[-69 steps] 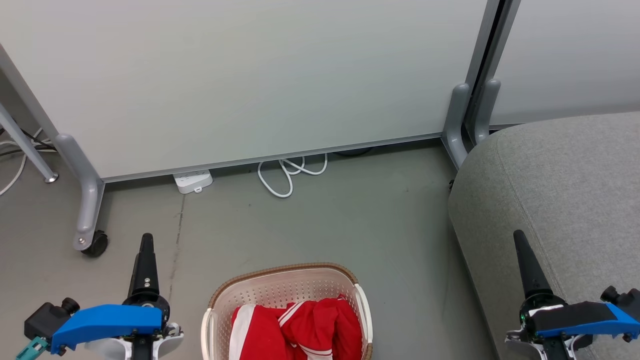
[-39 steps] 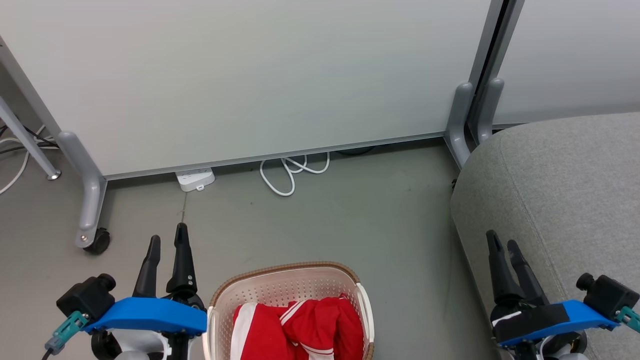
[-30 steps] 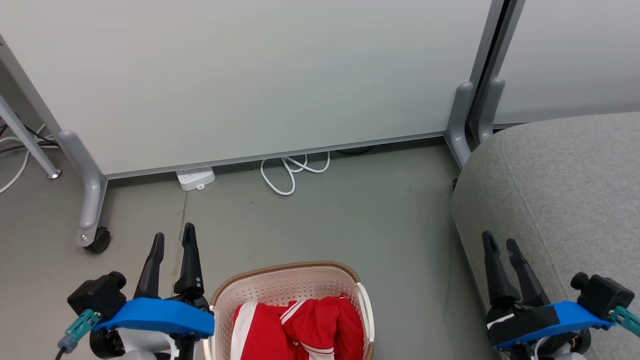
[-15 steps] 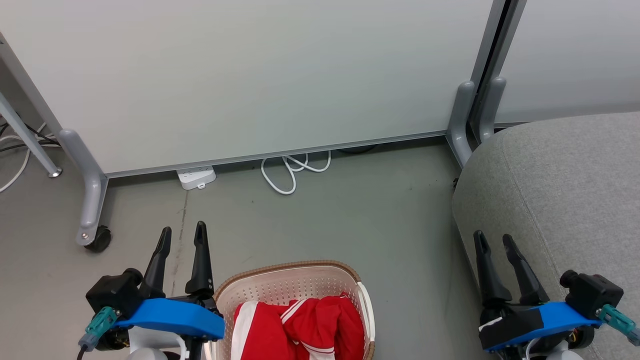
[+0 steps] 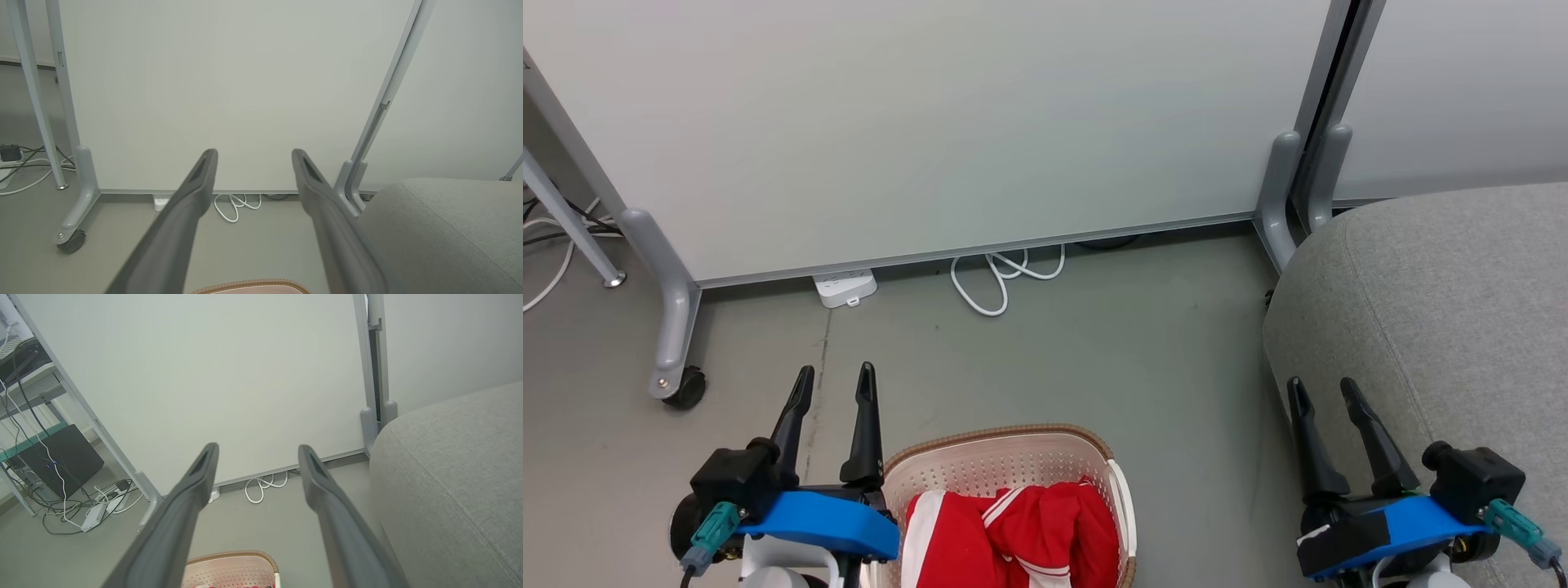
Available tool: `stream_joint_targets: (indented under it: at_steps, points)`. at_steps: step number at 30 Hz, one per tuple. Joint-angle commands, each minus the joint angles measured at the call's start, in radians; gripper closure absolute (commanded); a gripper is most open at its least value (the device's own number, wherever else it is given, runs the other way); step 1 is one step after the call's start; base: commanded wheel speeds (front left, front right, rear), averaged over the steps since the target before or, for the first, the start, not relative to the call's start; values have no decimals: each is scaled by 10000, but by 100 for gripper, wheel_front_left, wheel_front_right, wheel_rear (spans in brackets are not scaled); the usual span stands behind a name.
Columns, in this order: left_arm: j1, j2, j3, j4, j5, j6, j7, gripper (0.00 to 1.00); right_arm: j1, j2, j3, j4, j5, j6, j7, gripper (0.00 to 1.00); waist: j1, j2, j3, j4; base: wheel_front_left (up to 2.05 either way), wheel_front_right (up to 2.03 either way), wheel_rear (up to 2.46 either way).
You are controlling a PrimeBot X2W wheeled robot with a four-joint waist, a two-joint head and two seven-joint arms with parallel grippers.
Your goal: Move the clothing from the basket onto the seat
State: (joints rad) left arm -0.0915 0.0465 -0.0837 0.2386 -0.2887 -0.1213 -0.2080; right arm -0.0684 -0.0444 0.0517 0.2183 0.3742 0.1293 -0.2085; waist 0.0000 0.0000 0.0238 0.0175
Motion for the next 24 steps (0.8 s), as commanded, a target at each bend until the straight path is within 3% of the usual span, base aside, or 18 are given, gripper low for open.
stream_joint_targets:
  at_steps: [1,24]
  points:
    - [-199,47,-59,-24,189,-26,-82,0,-138,-77,8,-51,-200,19,-74,0,0,0,1,2,0,0,0]
    - [-226,51,-289,132,1819,-51,-517,0,-165,-86,128,177,-1898,23,-512,0,0,0,58,65,0,0,0]
